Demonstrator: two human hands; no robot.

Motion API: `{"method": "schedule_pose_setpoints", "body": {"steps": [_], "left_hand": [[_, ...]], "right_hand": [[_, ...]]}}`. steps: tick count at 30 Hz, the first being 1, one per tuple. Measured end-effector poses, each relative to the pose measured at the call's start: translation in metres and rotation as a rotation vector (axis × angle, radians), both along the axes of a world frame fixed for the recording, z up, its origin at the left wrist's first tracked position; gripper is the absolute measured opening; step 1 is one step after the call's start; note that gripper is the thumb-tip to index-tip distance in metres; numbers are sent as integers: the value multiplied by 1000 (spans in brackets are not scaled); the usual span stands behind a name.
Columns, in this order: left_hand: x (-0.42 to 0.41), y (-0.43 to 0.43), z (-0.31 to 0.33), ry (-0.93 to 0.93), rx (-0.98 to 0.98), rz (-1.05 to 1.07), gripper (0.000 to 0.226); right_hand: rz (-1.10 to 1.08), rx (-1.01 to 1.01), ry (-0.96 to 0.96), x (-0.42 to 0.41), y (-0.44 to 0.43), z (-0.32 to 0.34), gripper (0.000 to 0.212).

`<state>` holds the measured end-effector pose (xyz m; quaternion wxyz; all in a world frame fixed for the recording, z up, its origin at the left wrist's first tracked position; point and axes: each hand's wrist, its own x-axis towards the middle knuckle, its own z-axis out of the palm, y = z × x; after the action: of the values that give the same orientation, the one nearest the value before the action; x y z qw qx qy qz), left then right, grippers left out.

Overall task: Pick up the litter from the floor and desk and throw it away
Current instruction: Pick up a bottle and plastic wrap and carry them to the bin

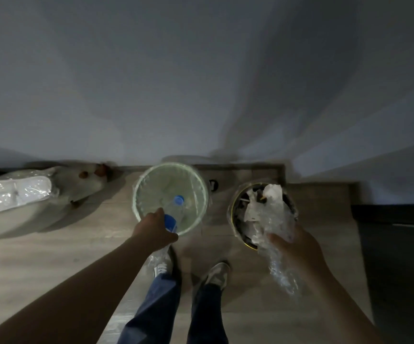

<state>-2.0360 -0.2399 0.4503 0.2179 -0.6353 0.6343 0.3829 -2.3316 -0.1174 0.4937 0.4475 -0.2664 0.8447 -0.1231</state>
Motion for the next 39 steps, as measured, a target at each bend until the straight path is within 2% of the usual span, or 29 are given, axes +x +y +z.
{"method": "schedule_pose_setpoints", "body": {"steps": [6, 13, 18, 23, 26, 29, 32, 36, 39], "left_hand": [[-8, -21, -83, -63, 1, -33, 55], [-19, -32, -142, -112, 13, -107, 63], [-35, -34, -146, -69, -48, -233, 74], [-58, -27, -136, -4, -45, -428, 59], [-70, -24, -137, 56, -37, -425, 57], [-79, -22, -142, 74, -32, -439, 58], [-85, -23, -146, 82, -35, -452, 59], [-89, -27, -143, 84, -39, -483, 58], [-89, -31, -134, 87, -47, -517, 55]], "right_hand": [[41, 39, 6, -6, 7, -77, 30], [65, 133, 43, -9, 13, -127, 39], [94, 243, 138, -13, 8, -145, 41], [114, 315, 178, -21, -11, -168, 46], [107, 286, 170, -26, -27, -188, 56], [110, 247, 185, -27, -41, -205, 75], [119, 244, 247, -25, -48, -215, 88], [168, 216, 280, -18, -48, -216, 72], [288, 249, 315, -15, -42, -205, 60]]}}
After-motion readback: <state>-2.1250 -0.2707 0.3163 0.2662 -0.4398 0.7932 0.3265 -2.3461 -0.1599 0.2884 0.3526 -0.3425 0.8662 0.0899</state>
